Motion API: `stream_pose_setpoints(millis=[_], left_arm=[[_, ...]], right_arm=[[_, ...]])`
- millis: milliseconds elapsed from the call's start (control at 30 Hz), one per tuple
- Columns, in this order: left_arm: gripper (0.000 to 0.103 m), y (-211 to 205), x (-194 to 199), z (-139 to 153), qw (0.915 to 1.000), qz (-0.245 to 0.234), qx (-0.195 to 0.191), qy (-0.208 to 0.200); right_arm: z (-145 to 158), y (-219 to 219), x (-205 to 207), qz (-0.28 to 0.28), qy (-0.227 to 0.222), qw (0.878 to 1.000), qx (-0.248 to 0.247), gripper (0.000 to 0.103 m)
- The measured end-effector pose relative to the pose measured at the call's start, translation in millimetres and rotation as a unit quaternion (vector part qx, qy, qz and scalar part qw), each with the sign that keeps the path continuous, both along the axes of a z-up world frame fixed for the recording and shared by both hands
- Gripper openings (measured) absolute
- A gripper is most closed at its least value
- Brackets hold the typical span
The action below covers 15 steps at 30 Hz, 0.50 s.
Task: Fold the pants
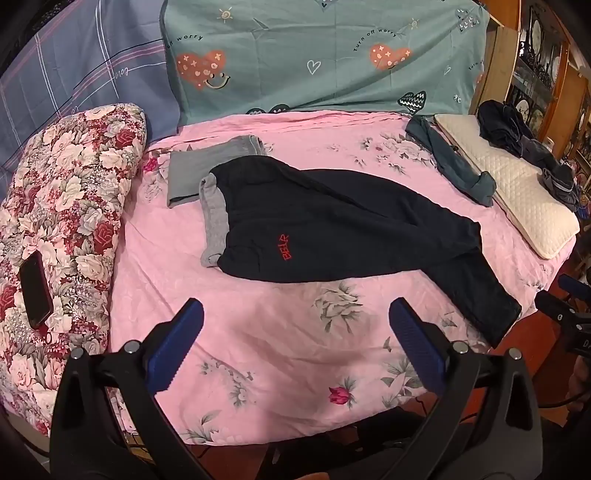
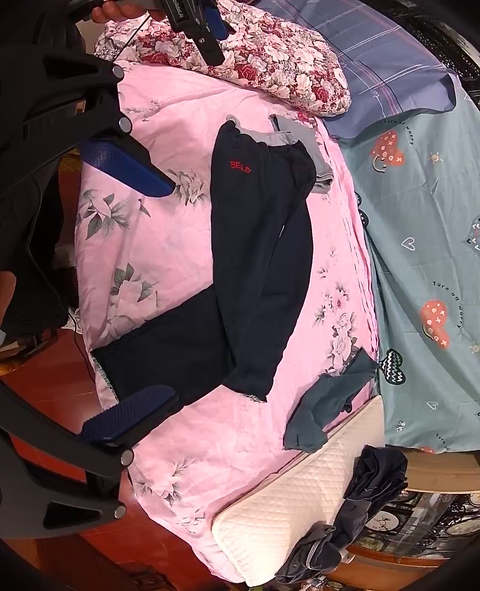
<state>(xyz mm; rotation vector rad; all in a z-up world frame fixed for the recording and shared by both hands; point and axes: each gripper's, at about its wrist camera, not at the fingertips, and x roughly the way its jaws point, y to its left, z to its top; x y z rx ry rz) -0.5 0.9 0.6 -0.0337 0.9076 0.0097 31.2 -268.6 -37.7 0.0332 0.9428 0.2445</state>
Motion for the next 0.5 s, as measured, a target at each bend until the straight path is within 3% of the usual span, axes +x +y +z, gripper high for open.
stream_pose_setpoints(millis=[500], left_arm=[[0.101,-3,3,-6,0.9999,0.0,0.013,0.007]], right_arm=[[-2,-1,1,-0.007,0.001,1.0,0.0,0.102]])
